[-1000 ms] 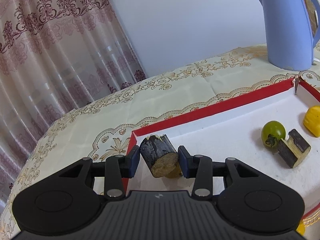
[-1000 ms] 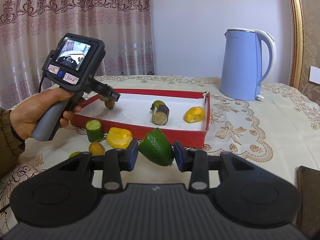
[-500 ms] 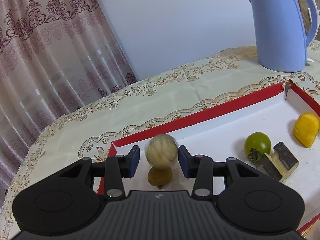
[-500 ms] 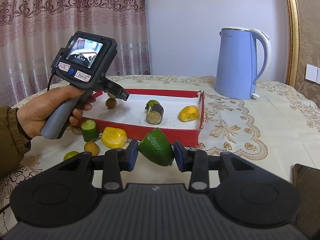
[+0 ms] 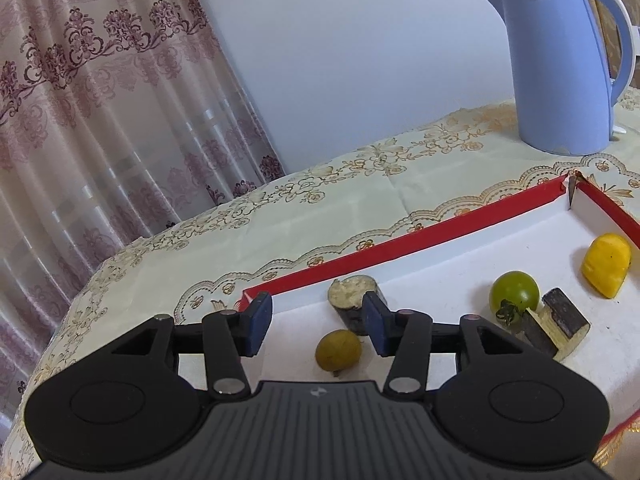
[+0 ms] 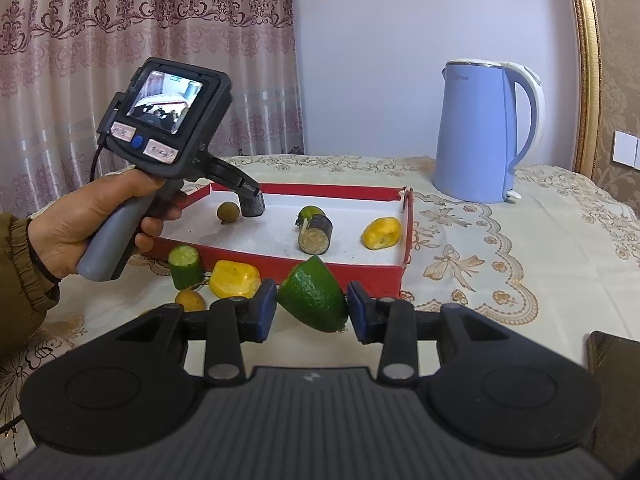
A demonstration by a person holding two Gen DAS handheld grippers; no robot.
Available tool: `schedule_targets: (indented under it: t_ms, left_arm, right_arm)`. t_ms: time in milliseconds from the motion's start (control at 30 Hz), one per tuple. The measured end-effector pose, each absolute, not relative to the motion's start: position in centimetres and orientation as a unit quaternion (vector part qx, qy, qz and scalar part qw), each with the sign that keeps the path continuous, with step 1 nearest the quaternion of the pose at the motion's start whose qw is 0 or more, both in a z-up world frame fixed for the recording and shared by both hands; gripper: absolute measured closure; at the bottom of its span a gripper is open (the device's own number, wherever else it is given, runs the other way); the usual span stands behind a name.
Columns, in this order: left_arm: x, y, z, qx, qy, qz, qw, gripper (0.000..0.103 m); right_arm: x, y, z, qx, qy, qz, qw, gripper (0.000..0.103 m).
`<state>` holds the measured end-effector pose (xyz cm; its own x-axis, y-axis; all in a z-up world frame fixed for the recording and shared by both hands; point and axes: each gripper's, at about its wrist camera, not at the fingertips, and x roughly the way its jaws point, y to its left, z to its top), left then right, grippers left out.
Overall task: Organize fruits
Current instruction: 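Lower the eggplant piece into the tray and open the left gripper, then carry the green pepper chunk into the tray and open the right gripper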
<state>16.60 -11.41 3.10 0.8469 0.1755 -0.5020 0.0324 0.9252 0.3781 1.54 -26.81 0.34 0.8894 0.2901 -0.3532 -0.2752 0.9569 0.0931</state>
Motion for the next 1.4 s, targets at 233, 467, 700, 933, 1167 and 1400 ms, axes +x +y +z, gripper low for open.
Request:
schedule_targets:
  t_ms: [233,467,700,933,1167,1400]
  left_arm:
    - [15.1,-9.9,3.5,0.172,0.281,0.044,0.943,0.054]
    - [11.8,-6.8,4.0,0.127,0.28,0.071,0.949,0.031]
    - [6.4,-3.5,4.1,0.081,0.265,0.09,0.957,0.02]
    - [3.0,-1.5,2.1,0.042,0.29,0.07,0.953,0.02]
    - [1.5,-0.4,1.0,0.023,0.299,0.049,0.953,0.02]
    - [1.1,0.2,0.6,0.005,0.296,0.035,0.954,0.02]
  right_arm:
    - [1.9,-26.3,0.8,0.016,0.181,0.153,0.971,0.067]
    - [2.8,-26.1,1.8,0.007,0.173,0.156,0.973,0.067]
    - [5.1,-26.1,2.5,0.004,0.17,0.16,0.972,0.067]
    - [9.7,-26.0,3.0,0.004,0.181,0.152,0.972,0.067]
    - [14.7,-26.1,2.6,0.012,0.205,0.129,0.97,0.067]
    - [19.6,-26.0,2.3,0.027,0.233,0.1,0.967,0.067]
